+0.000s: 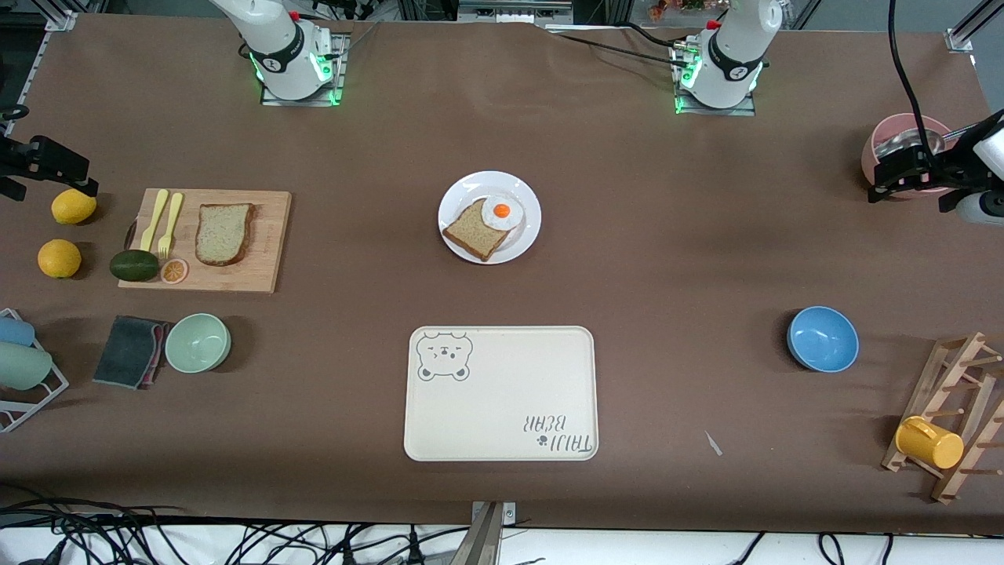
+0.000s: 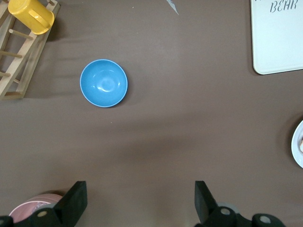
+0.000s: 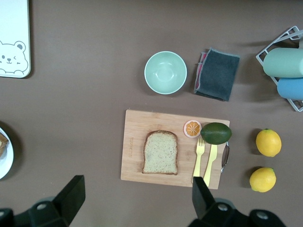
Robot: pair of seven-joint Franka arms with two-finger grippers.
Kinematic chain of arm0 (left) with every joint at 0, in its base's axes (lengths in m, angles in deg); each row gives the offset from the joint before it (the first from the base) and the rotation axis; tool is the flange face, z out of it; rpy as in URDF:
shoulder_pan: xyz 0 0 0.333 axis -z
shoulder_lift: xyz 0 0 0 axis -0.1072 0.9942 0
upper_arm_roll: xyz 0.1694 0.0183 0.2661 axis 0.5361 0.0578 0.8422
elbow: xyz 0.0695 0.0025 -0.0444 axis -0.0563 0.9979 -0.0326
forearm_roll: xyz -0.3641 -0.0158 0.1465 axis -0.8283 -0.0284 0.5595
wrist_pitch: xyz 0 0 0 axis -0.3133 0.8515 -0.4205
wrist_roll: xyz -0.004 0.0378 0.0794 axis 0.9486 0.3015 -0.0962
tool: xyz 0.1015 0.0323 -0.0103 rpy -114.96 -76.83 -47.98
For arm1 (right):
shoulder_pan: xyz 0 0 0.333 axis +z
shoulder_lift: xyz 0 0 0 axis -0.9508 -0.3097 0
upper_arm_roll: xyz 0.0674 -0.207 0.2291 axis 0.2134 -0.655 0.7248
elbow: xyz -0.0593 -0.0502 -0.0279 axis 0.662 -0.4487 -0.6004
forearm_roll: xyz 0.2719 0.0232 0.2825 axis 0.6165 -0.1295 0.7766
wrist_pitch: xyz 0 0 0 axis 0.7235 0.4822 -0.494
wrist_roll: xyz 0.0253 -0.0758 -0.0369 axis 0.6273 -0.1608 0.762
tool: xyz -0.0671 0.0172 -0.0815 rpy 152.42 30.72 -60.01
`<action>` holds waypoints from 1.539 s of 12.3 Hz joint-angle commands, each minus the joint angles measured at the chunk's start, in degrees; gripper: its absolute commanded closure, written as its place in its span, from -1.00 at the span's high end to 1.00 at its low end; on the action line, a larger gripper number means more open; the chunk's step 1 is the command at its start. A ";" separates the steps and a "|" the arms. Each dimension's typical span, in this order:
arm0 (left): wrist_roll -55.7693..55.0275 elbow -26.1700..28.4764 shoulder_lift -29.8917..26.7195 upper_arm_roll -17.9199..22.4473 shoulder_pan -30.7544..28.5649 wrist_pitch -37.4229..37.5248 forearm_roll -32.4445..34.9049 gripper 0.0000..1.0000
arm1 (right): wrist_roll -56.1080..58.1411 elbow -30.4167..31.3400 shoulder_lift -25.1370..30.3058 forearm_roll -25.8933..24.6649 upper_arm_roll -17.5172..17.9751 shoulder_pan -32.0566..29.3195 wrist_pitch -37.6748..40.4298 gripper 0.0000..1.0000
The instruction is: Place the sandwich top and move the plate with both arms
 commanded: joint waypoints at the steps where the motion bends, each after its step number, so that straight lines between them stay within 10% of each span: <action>1: 0.83 -0.32 0.43 -0.03 0.39 0.06 1.59 1.00 | 0.15 -1.15 0.09 -0.44 -0.10 -0.05 1.15 1.00; 19: 0.74 -0.24 0.52 -0.03 0.30 -0.03 1.50 1.00 | 0.15 -0.62 -3.34 -1.31 0.17 0.13 2.37 1.00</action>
